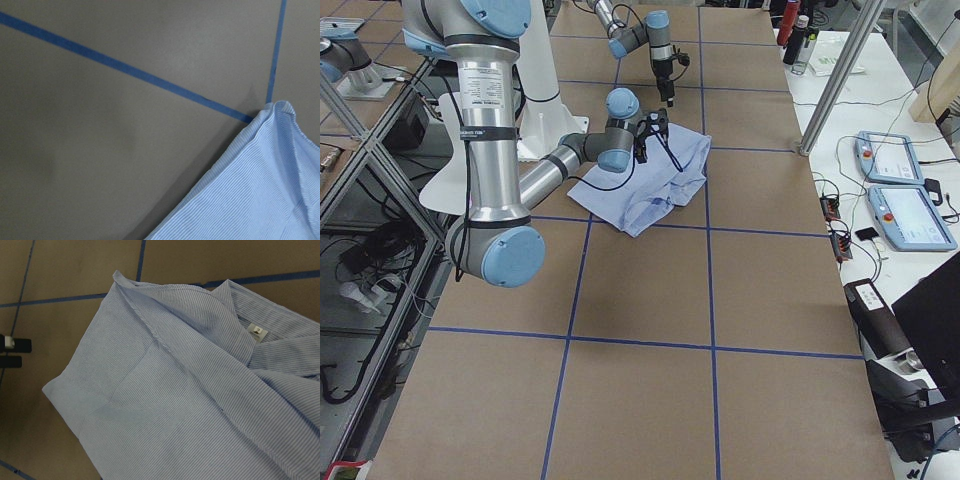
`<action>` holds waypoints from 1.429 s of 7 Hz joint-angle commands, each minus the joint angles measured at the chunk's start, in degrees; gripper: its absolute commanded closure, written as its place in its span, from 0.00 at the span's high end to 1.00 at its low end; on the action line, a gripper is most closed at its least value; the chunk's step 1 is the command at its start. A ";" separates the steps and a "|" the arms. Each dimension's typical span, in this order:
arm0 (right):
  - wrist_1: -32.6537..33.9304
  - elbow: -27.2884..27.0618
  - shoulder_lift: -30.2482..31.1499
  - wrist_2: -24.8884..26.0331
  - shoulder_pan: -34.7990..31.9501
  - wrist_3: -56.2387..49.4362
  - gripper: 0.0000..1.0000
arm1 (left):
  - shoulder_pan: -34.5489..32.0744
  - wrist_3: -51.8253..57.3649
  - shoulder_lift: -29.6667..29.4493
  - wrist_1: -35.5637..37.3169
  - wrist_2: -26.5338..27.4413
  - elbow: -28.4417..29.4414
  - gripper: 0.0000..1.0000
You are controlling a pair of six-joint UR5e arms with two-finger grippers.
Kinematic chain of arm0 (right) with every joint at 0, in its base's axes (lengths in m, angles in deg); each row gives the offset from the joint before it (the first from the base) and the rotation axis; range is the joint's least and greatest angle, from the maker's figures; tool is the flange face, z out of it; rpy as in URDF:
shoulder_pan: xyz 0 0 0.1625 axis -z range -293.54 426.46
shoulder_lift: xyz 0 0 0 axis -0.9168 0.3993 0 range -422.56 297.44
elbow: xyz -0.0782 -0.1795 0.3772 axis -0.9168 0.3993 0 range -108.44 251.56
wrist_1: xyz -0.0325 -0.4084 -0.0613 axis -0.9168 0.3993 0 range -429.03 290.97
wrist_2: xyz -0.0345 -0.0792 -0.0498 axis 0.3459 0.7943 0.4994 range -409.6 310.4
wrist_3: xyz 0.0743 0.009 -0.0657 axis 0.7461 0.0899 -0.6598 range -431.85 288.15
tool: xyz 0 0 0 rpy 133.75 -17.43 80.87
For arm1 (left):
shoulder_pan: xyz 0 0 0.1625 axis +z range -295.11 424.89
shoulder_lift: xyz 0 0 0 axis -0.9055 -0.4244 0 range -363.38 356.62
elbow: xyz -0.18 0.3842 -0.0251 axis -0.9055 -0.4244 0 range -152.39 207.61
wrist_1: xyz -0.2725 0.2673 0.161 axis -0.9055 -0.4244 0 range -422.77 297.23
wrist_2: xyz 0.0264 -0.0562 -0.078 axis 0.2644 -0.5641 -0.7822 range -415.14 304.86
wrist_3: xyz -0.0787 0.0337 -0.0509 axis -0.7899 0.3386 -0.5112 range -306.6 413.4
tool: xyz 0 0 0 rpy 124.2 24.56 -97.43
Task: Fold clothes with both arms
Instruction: 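Hold the shirt with the right gripper while the left gripper reaches its far edge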
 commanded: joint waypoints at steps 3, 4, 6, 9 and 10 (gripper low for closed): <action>0.00 0.34 -0.07 0.29 -0.19 0.09 1.00 | 4.55 -0.42 -0.22 5.01 3.30 1.49 0.81; 0.00 0.34 -0.07 0.29 -0.27 0.09 1.00 | 4.55 -0.42 -0.13 5.01 3.30 1.85 0.73; 0.00 0.34 -0.07 0.29 -0.19 0.00 1.00 | 4.55 -0.42 0.04 5.01 3.39 2.47 0.51; 0.00 0.95 0.01 0.29 -0.28 0.00 1.00 | 4.38 -0.33 0.22 5.18 3.22 1.42 0.00; 0.00 1.04 0.10 0.20 -0.36 0.00 1.00 | 3.77 -0.33 0.39 5.36 3.13 -0.24 0.00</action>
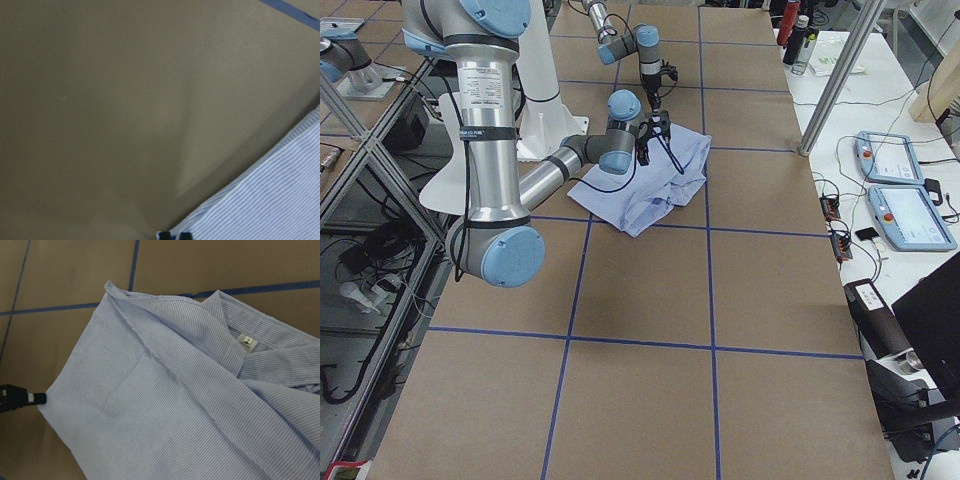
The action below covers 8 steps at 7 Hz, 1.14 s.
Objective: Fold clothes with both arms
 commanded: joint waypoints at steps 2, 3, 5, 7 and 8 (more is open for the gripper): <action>0.00 0.24 0.07 -0.06 -0.06 -0.01 1.00 | -6.79 0.99 -0.47 3.30 -0.37 -2.63 0.00; 0.00 0.24 0.07 -0.06 -0.14 0.08 1.00 | -10.73 4.74 -3.09 2.52 -0.28 1.12 0.00; 0.00 0.15 0.07 0.02 -0.32 0.08 1.00 | -14.36 7.33 -11.16 -6.29 -0.19 16.81 0.00; 0.00 0.15 0.07 0.64 -1.02 0.08 1.00 | -15.95 7.50 -20.46 -20.03 3.21 34.47 0.00; 0.00 0.06 0.07 0.99 -1.11 0.08 1.00 | -16.13 7.50 -23.82 -23.20 5.15 38.91 0.00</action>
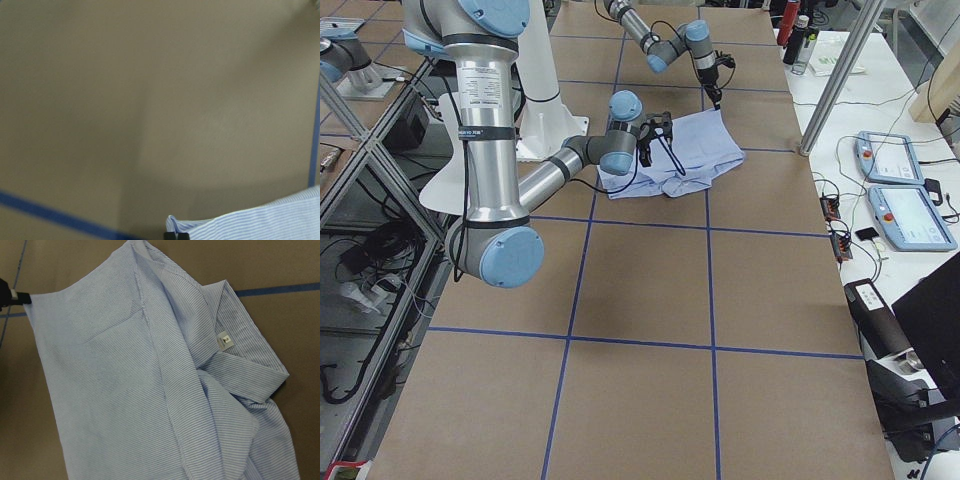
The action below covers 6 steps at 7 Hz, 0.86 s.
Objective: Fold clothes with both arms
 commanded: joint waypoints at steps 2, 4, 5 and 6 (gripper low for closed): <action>0.00 -0.59 -0.09 2.04 -0.21 0.02 1.00 | -0.54 3.07 -8.40 -11.10 5.20 15.25 0.00; 0.00 -0.59 0.00 2.22 -0.12 0.02 1.00 | -0.63 3.35 -9.30 -15.69 7.58 18.98 0.00; 0.00 -0.42 0.00 2.31 -0.12 0.02 1.00 | -0.54 3.35 -9.30 -15.87 8.54 19.25 0.00; 0.09 -0.07 -0.09 2.22 0.06 -0.06 1.00 | -0.63 3.26 -9.56 -15.87 8.55 19.17 0.25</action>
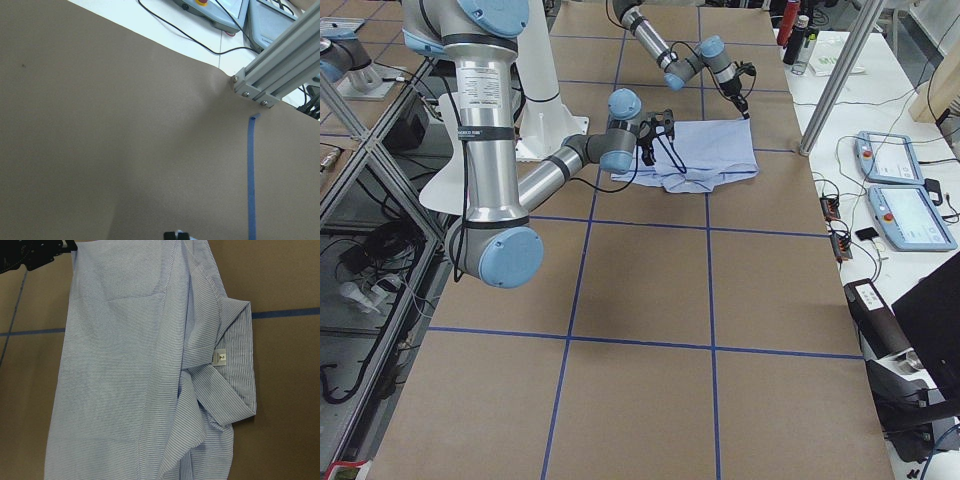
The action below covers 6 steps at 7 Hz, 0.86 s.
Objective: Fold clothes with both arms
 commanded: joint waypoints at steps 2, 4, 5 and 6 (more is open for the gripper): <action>2.60 0.42 -1.73 0.59 0.38 -0.16 1.00 | -0.57 0.94 -0.27 0.33 -1.72 -4.00 1.00; 22.88 0.42 -13.79 2.95 1.16 -1.12 1.00 | -1.89 1.20 4.87 5.57 -8.83 -13.80 1.00; 33.97 1.03 -20.48 6.45 3.08 -4.00 1.00 | -3.46 3.38 9.09 7.87 -13.03 -19.62 1.00; 40.87 3.47 -25.42 9.70 4.67 -8.90 1.00 | -4.96 6.71 14.96 9.37 -14.90 -26.55 1.00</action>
